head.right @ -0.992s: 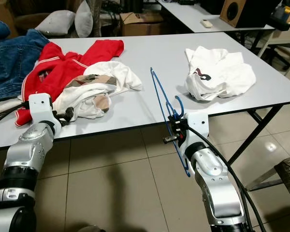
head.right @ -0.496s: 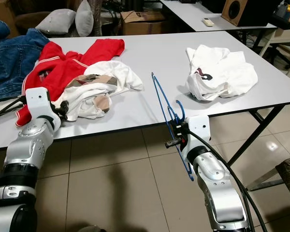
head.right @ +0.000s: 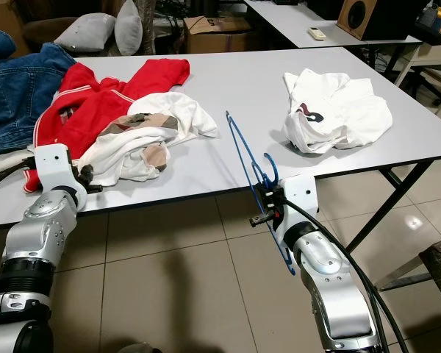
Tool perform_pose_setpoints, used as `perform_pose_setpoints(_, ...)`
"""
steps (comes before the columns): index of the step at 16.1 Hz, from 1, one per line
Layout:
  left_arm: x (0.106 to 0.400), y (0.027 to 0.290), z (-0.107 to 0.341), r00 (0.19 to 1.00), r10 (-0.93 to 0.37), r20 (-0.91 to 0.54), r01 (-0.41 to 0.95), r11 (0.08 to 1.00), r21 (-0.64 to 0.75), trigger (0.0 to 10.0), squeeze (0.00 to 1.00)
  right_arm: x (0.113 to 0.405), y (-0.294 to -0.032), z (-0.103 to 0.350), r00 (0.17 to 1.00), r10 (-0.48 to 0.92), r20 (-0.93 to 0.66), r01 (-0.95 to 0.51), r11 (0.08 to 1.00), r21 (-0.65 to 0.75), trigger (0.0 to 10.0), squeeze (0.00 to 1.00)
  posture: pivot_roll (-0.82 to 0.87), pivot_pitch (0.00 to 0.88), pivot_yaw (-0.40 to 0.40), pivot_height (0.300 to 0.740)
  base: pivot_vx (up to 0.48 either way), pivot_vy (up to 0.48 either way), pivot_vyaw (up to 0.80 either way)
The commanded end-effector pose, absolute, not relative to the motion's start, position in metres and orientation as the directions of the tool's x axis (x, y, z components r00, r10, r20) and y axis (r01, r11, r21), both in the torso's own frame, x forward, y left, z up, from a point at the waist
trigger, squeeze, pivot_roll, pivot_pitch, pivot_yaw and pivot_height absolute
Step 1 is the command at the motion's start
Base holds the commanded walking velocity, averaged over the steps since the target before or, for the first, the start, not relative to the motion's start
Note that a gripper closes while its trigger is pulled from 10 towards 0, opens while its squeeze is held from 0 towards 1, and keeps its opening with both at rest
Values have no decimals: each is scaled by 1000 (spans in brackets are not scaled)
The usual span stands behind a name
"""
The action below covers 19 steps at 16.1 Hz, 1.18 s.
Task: Hang hanger
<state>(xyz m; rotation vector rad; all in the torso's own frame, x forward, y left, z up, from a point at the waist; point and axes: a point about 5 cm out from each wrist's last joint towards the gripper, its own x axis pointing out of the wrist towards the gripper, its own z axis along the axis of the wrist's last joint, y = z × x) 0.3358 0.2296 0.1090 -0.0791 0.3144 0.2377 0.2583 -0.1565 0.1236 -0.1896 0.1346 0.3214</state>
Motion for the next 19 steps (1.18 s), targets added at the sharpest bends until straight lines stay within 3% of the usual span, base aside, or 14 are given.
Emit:
perform_pose_setpoints(1, 335, 230, 107, 919, 212, -332, -247, 967, -64, 0, 0, 261, -157, 127, 939, 307, -155, -332, 927, -176, 10000, 0, -16, 0, -21, 740, 0, 0, 0)
perform_pose_setpoints(9, 342, 223, 117, 943, 162, -291, -214, 964, -156, 0, 0, 260, -160, 126, 945, 289, -151, -314, 932, -180, 10000, 0, -23, 0, 4, 740, 0, 0, 0)
perform_pose_setpoints(13, 363, 184, 162, 992, -62, -111, 27, 955, -295, 0, 0, 263, -157, 128, 947, 290, -136, -311, 934, -175, 10000, 0, -10, 0, 7, 740, 0, 0, 0)
perform_pose_setpoints(16, 375, 176, 191, 996, -82, -35, 64, 929, -364, 0, 0, 262, -159, 130, 943, 311, -119, -328, 929, -170, 10000, 0, -9, 0, 9, 740, 0, 0, 0)
perform_pose_setpoints(18, 388, 168, 225, 993, -111, 51, 122, 909, -398, 0, 0, 251, -155, 147, 886, 463, -13, -463, 883, -81, 10000, 0, -8, 0, 10, 740, 0, 0, 0)
perform_pose_setpoints(19, 394, 164, 241, 989, -119, 91, 146, 910, -387, 0, 0, 238, -151, 154, 812, 584, 8, -581, 808, -96, 10000, 0, -12, 0, 12, 740, 0, 0, 0)
